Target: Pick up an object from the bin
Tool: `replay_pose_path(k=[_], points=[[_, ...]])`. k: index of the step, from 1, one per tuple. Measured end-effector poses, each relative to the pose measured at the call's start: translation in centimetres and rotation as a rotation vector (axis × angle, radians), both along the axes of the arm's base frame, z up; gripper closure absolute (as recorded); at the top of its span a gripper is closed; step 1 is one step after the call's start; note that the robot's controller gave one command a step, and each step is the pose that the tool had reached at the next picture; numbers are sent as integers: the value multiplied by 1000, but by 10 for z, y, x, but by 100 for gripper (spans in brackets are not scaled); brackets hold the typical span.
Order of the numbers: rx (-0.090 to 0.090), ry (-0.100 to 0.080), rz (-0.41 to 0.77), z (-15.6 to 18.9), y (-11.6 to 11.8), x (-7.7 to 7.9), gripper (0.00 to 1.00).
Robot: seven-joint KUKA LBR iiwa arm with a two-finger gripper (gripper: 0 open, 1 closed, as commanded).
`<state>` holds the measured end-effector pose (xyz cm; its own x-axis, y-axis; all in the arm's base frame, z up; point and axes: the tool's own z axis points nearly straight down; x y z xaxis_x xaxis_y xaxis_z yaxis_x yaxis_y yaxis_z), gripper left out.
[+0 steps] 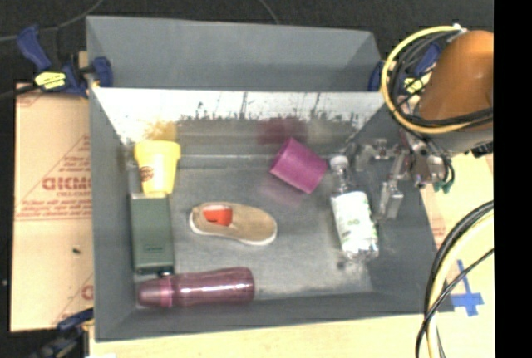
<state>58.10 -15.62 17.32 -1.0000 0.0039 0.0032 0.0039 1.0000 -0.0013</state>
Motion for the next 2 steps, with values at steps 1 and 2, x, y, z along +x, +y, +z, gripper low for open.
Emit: replay_pose_path(k=[1, 2], points=[[-2, -7, 4, 5, 1, 1, 0], [-1, -2, 68, 88, 20, -4, 0]])
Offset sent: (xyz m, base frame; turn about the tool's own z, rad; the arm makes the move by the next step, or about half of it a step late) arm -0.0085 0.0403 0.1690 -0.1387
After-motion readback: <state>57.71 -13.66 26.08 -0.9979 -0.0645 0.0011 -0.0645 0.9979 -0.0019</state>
